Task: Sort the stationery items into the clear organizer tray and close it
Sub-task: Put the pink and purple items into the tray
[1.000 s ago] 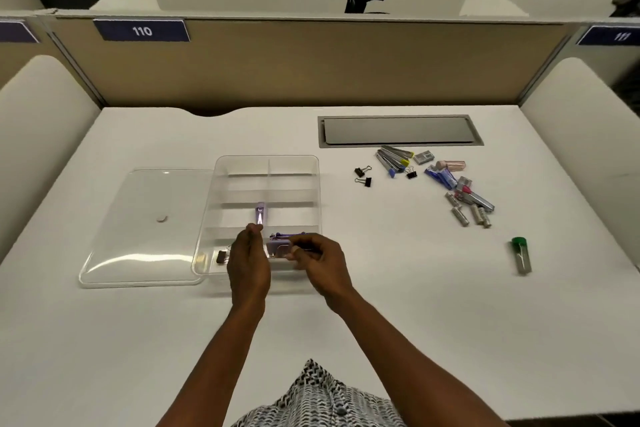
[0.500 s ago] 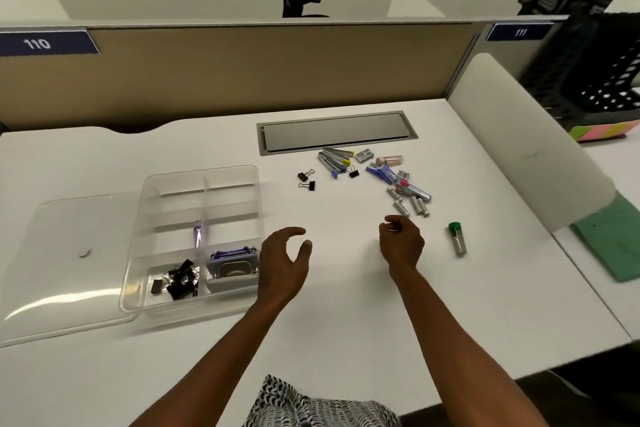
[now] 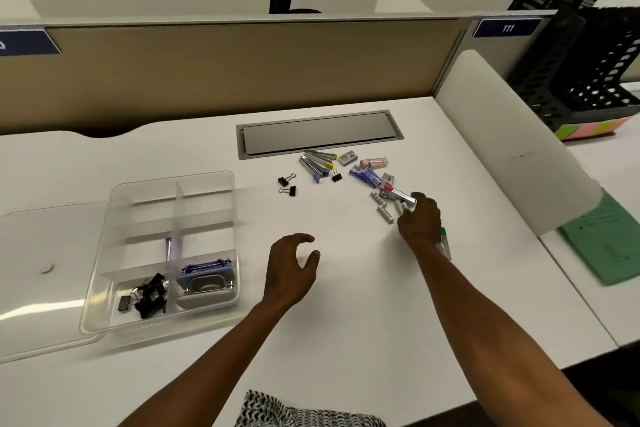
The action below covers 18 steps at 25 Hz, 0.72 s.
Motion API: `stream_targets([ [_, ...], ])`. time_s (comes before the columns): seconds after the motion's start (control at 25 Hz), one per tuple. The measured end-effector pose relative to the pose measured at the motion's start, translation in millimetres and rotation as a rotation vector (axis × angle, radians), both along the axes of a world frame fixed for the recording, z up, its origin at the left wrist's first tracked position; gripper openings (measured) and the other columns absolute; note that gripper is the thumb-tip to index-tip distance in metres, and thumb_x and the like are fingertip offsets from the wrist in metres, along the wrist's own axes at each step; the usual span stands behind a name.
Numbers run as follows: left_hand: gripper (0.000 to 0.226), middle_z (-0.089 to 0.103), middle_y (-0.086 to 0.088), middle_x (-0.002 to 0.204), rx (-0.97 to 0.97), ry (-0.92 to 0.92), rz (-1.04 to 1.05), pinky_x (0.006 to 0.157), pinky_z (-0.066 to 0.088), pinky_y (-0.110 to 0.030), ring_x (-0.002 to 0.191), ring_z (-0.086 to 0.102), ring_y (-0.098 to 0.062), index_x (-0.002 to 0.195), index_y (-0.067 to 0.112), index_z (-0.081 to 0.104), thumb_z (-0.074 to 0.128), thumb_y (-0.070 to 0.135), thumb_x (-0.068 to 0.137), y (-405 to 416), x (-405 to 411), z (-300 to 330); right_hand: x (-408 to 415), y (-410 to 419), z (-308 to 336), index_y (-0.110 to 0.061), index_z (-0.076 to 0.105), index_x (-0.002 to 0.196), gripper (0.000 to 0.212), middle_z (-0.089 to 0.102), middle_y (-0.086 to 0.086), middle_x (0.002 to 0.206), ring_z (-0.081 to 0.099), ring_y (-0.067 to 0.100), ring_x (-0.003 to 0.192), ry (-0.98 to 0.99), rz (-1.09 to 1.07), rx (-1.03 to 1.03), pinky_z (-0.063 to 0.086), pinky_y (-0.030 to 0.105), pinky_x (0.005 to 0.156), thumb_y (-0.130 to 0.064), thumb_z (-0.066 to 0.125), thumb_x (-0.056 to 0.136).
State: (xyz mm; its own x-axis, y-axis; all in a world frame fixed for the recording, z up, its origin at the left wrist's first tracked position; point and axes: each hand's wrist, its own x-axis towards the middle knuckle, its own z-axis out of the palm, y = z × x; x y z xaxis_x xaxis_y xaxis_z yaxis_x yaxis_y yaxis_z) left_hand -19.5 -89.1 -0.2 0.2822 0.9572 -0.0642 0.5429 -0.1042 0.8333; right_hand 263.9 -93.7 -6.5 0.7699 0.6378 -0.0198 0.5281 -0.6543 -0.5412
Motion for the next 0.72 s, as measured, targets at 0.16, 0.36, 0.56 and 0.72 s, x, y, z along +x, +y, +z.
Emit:
stream_targets([
  [0.16, 0.027, 0.061, 0.013, 0.122, -0.018, 0.029, -0.008, 0.096, 0.026, -0.013, 0.124, 0.046, -0.01, 0.115, 0.027, 0.064, 0.067, 0.024, 0.088, 4, 9, -6, 12, 20, 2, -0.014, 0.049, 0.142, 0.049, 0.053, 0.01, 0.142, 0.042, 0.034, 0.132, -0.084, 0.154, -0.154, 0.041, 0.042, 0.105, -0.013, 0.058, 0.093],
  [0.36, 0.029, 0.06, 0.012, 0.122, -0.018, 0.054, -0.013, 0.092, 0.024, -0.007, 0.123, 0.047, -0.01, 0.116, 0.025, 0.064, 0.067, 0.024, 0.088, 12, 17, -11, 18, 41, -5, -0.016, 0.06, 0.13, 0.039, 0.061, 0.012, 0.129, 0.048, 0.035, 0.123, -0.165, 0.199, -0.268, 0.044, 0.042, 0.097, -0.012, 0.055, 0.092],
  [0.56, 0.029, 0.06, 0.009, 0.123, -0.013, 0.079, -0.02, 0.089, 0.022, -0.003, 0.122, 0.047, -0.011, 0.117, 0.024, 0.063, 0.067, 0.023, 0.088, 21, 18, -16, 21, 53, -14, -0.017, 0.068, 0.116, 0.029, 0.068, 0.011, 0.112, 0.055, 0.035, 0.112, -0.158, 0.092, -0.165, 0.046, 0.041, 0.09, -0.013, 0.055, 0.09],
  [0.72, 0.03, 0.061, 0.009, 0.123, -0.02, 0.098, -0.02, 0.092, 0.023, -0.006, 0.121, 0.048, -0.012, 0.117, 0.024, 0.063, 0.067, 0.022, 0.088, 30, 19, -23, 12, 61, -17, -0.009, 0.066, 0.109, 0.019, 0.073, 0.013, 0.101, 0.065, 0.034, 0.097, -0.026, 0.027, 0.226, 0.051, 0.041, 0.084, -0.018, 0.063, 0.092],
])
